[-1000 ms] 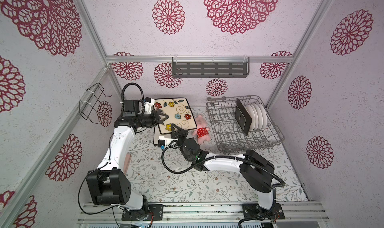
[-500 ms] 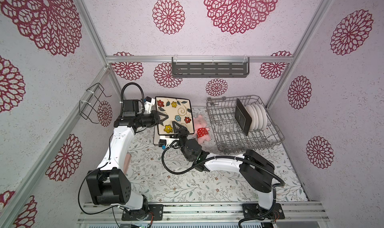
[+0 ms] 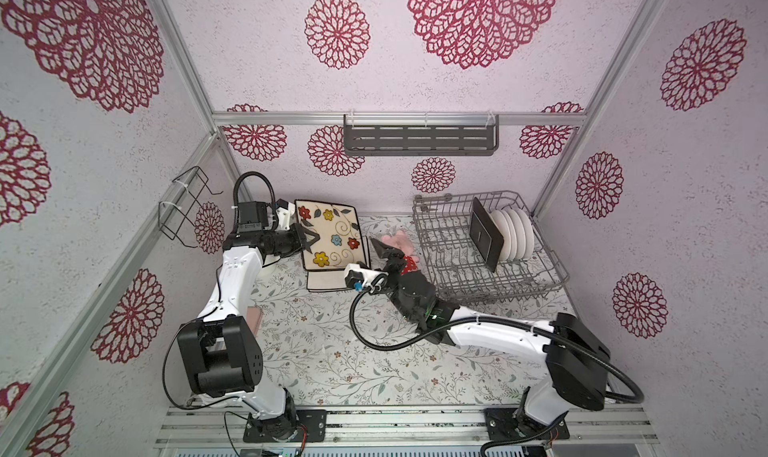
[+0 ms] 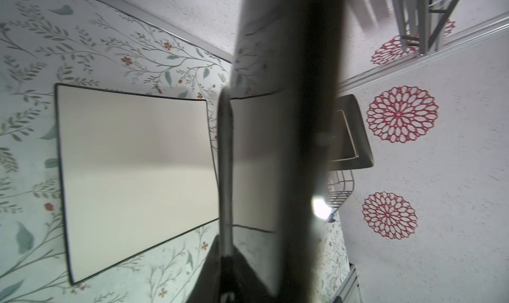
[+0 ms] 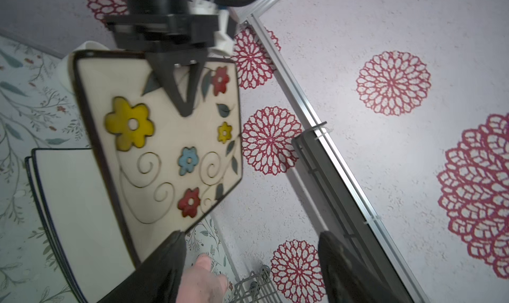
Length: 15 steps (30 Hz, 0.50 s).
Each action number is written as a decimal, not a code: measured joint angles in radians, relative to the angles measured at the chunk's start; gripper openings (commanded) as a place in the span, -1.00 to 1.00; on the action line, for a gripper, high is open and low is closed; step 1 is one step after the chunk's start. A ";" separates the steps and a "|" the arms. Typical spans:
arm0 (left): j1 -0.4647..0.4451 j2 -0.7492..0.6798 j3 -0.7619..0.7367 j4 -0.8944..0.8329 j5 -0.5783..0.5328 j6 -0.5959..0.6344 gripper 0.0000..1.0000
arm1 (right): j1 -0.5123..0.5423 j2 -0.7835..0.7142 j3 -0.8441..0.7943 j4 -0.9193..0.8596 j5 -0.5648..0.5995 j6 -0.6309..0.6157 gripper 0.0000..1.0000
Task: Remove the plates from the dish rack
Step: 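Release the plate from the right gripper and draw it back toward the rack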
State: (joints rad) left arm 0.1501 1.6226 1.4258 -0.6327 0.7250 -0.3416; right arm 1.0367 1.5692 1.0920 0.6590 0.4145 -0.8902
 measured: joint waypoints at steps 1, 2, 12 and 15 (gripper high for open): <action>0.006 0.010 0.000 -0.003 -0.009 0.018 -1.00 | -0.024 -0.032 0.000 -0.031 -0.023 0.048 0.61; 0.012 0.017 0.000 -0.009 -0.014 0.029 -1.00 | -0.048 -0.058 0.000 -0.059 -0.045 0.094 0.62; 0.025 0.109 0.034 -0.039 -0.002 0.094 -1.00 | -0.256 -0.127 -0.011 -0.284 -0.240 0.476 0.65; 0.025 0.142 0.056 -0.046 0.006 0.110 -1.00 | -0.296 -0.126 -0.012 -0.323 -0.303 0.554 0.65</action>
State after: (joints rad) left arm 0.1749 1.7645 1.4822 -0.6785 0.7311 -0.2317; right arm 0.7406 1.4433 1.0801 0.3363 0.1120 -0.3363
